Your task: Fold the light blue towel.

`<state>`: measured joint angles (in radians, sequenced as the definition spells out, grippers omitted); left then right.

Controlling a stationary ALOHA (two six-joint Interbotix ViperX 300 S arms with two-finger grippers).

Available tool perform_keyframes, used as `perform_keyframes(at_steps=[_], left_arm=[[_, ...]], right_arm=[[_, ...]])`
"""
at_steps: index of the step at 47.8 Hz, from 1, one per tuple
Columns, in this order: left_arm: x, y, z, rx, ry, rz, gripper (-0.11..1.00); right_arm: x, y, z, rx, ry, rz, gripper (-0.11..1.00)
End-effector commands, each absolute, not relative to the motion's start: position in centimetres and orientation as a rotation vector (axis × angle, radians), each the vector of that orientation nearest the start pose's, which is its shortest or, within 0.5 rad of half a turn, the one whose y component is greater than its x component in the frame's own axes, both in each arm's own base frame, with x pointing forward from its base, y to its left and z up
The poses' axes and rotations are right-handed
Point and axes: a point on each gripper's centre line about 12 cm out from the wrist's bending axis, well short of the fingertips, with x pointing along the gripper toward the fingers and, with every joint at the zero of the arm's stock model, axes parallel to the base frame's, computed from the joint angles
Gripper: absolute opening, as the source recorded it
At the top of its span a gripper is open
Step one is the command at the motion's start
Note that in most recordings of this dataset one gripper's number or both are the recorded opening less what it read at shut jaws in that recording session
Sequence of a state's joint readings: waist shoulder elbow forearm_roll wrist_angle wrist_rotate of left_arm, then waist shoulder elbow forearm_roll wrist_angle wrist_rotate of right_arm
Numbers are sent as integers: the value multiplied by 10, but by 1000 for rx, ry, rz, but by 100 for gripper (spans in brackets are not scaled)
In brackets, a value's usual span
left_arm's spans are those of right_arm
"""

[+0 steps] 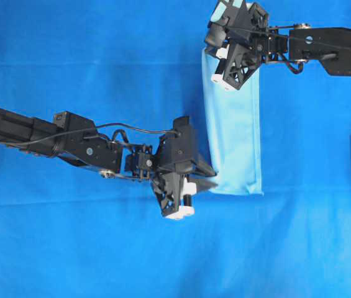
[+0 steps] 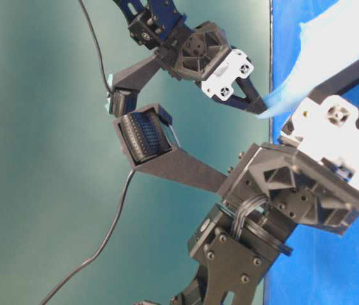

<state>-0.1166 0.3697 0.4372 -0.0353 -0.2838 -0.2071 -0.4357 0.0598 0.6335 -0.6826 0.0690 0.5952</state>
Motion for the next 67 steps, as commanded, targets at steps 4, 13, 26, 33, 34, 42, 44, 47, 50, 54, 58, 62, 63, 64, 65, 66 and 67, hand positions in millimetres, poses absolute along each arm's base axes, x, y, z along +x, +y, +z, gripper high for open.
perform_keyframes(at_steps=[4, 13, 26, 33, 34, 42, 44, 47, 50, 54, 58, 62, 63, 64, 65, 66, 67], left_arm=[[478, -56, 126, -201, 484, -52, 59], [474, -55, 131, -193, 496, -51, 87], [432, -51, 163, -175, 635, -44, 82], [402, -40, 193, -158, 596, -39, 82], [398, -37, 195, -153, 589, -35, 82], [368, -7, 206, -140, 505, 21, 82], [358, 3, 205, -139, 477, 43, 82], [347, 13, 206, -135, 445, 68, 82], [336, 21, 207, -124, 413, 88, 82], [320, 29, 208, -105, 373, 112, 81], [307, 34, 210, -98, 337, 128, 81], [297, 37, 210, -98, 311, 140, 81], [296, 37, 210, -95, 306, 141, 81], [295, 37, 210, -95, 304, 143, 81], [294, 38, 211, -95, 301, 144, 81], [294, 38, 211, -94, 301, 145, 81], [293, 39, 210, -94, 303, 147, 81]], right_arm=[[363, -170, 166, 32, 704, -399, 40], [358, -168, 182, 11, 669, -399, 60], [324, -152, 213, 6, 597, -412, 57], [294, -136, 221, 14, 552, -407, 57], [289, -134, 222, 15, 543, -405, 57], [254, -113, 233, 34, 443, -387, 57], [246, -109, 236, 36, 417, -383, 57], [233, -101, 239, 37, 375, -375, 57], [222, -94, 239, 38, 343, -367, 57], [209, -86, 237, 43, 303, -350, 57], [200, -77, 229, 60, 266, -322, 57], [195, -73, 221, 74, 257, -302, 57], [195, -72, 220, 76, 255, -298, 57], [195, -72, 218, 78, 259, -296, 57], [194, -71, 217, 79, 262, -296, 57], [195, -72, 217, 80, 265, -296, 57], [195, -72, 217, 80, 266, -298, 57]])
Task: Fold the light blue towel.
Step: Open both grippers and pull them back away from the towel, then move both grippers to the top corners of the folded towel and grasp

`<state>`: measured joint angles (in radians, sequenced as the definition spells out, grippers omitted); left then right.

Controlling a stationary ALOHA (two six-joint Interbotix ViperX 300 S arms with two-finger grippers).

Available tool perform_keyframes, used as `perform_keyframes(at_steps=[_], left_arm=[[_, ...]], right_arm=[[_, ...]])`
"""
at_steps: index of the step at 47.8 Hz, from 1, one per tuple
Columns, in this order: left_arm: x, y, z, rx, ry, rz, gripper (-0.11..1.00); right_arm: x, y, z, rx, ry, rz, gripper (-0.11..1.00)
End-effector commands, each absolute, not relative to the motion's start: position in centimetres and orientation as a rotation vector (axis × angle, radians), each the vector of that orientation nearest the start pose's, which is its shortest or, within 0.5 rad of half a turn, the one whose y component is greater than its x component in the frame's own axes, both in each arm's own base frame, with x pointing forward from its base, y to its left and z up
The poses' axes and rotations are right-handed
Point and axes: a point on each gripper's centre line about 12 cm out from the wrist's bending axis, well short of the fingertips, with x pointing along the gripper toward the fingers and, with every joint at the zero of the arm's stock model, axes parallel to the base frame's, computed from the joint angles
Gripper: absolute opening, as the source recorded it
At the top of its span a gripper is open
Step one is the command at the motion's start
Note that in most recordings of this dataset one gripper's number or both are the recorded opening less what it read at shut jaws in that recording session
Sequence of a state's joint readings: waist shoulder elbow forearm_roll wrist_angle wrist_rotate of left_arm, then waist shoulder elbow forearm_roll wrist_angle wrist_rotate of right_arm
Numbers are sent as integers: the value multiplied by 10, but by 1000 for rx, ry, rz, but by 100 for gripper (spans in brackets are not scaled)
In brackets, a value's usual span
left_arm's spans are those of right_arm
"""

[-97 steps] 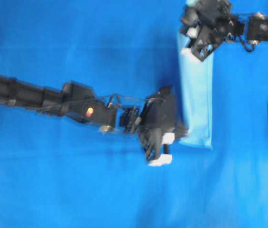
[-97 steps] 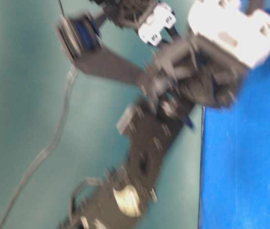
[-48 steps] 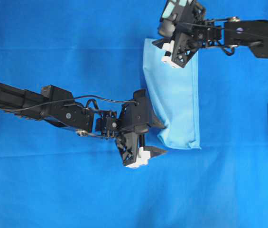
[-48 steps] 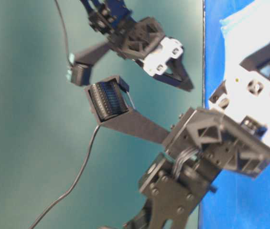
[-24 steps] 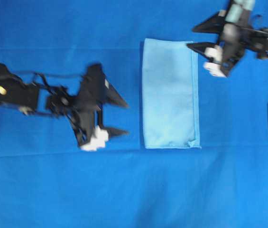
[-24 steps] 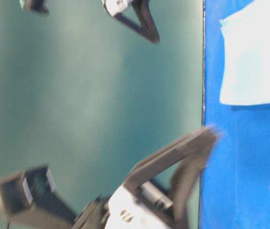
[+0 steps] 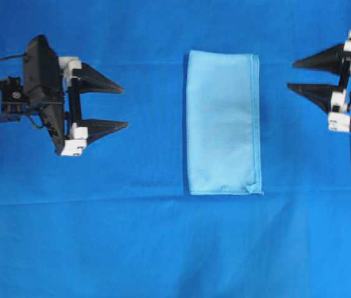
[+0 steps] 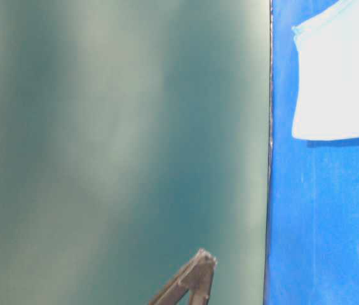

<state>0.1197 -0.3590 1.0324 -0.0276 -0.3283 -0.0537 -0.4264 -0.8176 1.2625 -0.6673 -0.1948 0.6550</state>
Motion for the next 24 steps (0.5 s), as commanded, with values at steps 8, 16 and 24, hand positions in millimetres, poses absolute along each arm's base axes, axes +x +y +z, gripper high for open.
perform_keyframes(at_steps=[8, 16, 24], left_arm=[[293, 39, 210, -93, 303, 148, 81], [294, 39, 211, -93, 300, 148, 81], [314, 43, 216, -85, 290, 150, 80]], right_arm=[[197, -72, 215, 82, 277, -295, 57], [197, -73, 215, 86, 279, -300, 57], [201, -83, 217, 96, 323, -351, 57]])
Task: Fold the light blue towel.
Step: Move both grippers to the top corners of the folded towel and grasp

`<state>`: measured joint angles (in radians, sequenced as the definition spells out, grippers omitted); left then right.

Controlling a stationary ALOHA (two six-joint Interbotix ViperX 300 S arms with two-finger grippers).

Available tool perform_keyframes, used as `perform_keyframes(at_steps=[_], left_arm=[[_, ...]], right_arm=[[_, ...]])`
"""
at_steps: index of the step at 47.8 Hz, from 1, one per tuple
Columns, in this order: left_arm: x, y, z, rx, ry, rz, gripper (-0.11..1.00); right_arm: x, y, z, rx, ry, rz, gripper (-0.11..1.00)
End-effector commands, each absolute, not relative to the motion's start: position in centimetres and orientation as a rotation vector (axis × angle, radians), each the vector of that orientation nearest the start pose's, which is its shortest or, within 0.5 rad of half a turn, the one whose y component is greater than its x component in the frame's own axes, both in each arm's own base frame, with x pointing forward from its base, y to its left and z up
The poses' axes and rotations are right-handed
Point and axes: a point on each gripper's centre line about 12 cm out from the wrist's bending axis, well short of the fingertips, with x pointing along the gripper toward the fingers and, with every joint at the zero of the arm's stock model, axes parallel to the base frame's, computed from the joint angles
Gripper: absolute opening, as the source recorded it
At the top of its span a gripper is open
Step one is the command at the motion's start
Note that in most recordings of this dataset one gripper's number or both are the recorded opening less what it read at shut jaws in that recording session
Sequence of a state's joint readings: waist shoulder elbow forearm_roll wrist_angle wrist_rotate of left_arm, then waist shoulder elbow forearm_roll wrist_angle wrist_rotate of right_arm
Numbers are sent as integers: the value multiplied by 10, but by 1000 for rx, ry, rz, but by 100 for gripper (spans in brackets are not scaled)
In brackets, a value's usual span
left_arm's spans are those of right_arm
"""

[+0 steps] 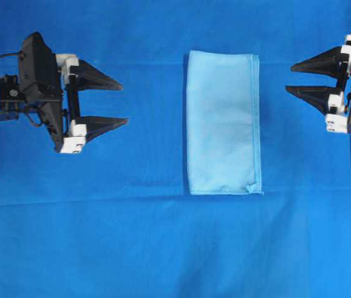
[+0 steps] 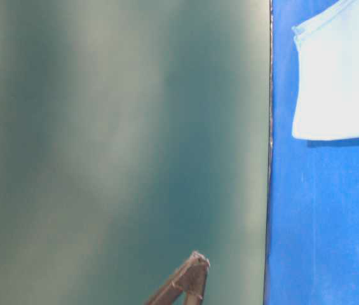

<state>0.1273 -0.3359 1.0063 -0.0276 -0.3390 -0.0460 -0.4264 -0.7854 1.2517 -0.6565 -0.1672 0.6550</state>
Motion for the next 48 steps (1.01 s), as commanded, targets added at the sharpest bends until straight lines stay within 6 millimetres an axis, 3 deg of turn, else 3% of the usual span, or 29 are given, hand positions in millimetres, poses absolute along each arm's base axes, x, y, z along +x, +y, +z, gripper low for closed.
perform_keyframes(at_steps=[1, 8, 17, 27, 39, 48], left_arm=[[319, 45, 216, -83, 296, 154, 80], [348, 66, 208, -59, 326, 198, 80], [377, 110, 188, -66, 369, 289, 80], [398, 148, 162, -87, 412, 361, 80], [420, 177, 127, -103, 457, 400, 80], [429, 193, 104, -117, 487, 424, 80]], right_arm=[[203, -86, 217, 98, 334, -362, 57], [210, -109, 208, 116, 440, -451, 57], [224, -137, 185, 139, 558, -507, 57], [246, -169, 158, 146, 677, -527, 57], [262, -188, 131, 170, 740, -515, 57], [260, -197, 113, 207, 759, -517, 57]])
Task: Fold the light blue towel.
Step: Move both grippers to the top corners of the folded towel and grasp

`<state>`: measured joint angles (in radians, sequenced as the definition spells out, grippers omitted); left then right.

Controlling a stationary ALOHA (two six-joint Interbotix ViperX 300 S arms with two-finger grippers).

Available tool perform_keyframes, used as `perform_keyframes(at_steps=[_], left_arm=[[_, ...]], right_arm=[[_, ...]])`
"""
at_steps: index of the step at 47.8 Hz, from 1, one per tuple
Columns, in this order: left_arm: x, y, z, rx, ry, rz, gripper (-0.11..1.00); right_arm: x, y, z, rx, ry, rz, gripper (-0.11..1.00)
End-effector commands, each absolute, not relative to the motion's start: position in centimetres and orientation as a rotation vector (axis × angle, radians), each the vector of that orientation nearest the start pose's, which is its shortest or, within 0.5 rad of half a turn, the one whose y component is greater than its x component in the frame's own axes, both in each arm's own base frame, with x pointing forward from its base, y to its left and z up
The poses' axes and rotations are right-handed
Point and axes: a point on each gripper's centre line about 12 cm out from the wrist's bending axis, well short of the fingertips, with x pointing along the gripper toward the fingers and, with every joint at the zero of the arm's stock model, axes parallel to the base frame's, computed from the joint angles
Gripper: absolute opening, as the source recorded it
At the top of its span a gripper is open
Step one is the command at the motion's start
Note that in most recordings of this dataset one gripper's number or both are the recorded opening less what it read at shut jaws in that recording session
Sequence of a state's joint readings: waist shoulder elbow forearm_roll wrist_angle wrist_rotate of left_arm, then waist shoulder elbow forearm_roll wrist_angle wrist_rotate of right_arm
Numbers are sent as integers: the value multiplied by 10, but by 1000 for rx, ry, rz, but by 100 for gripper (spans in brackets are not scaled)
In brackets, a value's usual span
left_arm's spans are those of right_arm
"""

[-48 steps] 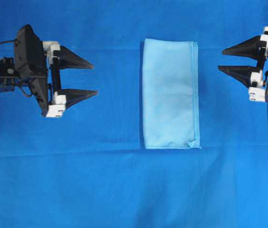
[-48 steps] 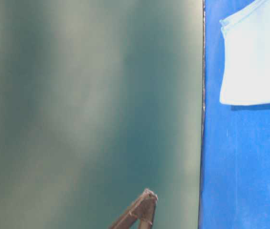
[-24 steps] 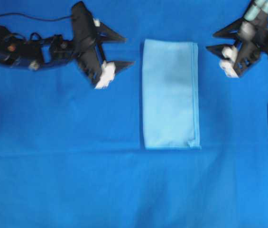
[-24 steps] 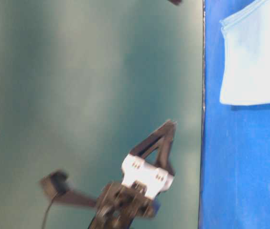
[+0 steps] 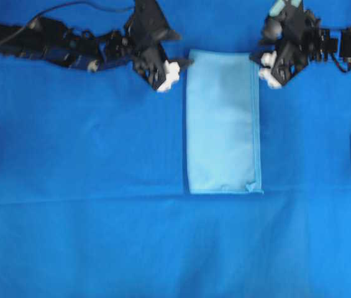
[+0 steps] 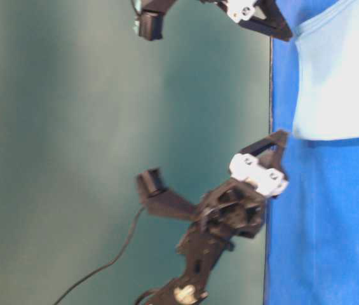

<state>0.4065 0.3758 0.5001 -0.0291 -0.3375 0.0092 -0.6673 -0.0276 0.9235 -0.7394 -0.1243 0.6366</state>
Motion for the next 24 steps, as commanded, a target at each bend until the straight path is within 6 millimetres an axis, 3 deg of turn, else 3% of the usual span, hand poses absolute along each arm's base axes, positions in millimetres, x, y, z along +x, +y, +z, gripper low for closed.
perform_keyframes(at_steps=[1, 12, 18, 24], left_arm=[[429, 194, 101, -117, 490, 427, 80], [433, 206, 85, -127, 514, 444, 71], [438, 197, 82, -114, 530, 419, 45], [441, 182, 77, -83, 561, 379, 18]], right_arm=[[259, -198, 111, 211, 760, -519, 57], [259, -201, 99, 233, 769, -511, 56], [259, -198, 98, 233, 766, -498, 51], [262, -191, 96, 230, 775, -477, 25]])
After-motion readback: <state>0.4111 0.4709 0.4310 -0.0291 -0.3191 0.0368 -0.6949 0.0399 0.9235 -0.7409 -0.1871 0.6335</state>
